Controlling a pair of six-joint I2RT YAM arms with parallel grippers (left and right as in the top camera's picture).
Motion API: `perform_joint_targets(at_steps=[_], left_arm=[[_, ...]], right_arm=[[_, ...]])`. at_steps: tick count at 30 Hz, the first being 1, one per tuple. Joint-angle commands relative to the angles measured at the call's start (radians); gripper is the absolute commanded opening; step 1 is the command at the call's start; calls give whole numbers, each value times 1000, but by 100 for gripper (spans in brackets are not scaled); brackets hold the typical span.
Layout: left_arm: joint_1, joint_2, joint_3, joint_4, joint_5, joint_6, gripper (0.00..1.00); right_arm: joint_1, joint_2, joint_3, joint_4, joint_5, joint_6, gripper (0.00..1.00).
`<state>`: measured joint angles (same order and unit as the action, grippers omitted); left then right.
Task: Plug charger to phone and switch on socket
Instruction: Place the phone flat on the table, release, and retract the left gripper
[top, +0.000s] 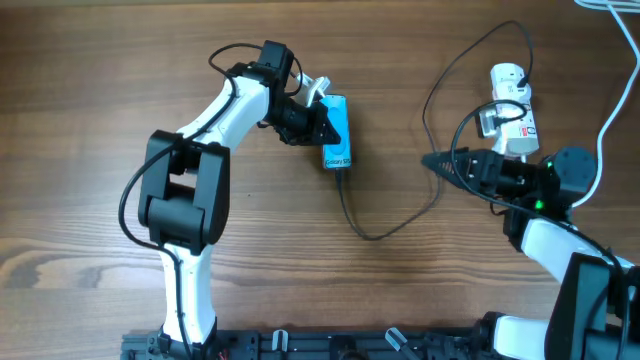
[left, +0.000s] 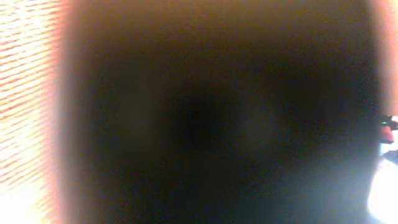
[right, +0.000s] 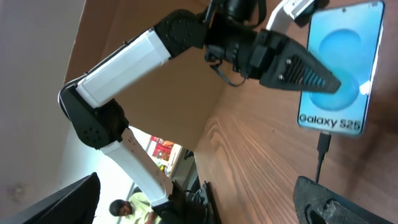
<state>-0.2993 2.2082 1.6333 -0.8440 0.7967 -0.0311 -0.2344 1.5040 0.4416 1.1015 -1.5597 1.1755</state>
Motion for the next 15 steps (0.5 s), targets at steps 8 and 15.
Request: perform_joint_targets(at_steps=[8, 15], left_arm=[[10, 86, 2, 18, 88, 15, 4], [10, 161, 2, 44, 84, -15, 4]], right_arm=[[1, 2, -30, 4, -63, -50, 100], [1, 3, -30, 4, -63, -50, 100]])
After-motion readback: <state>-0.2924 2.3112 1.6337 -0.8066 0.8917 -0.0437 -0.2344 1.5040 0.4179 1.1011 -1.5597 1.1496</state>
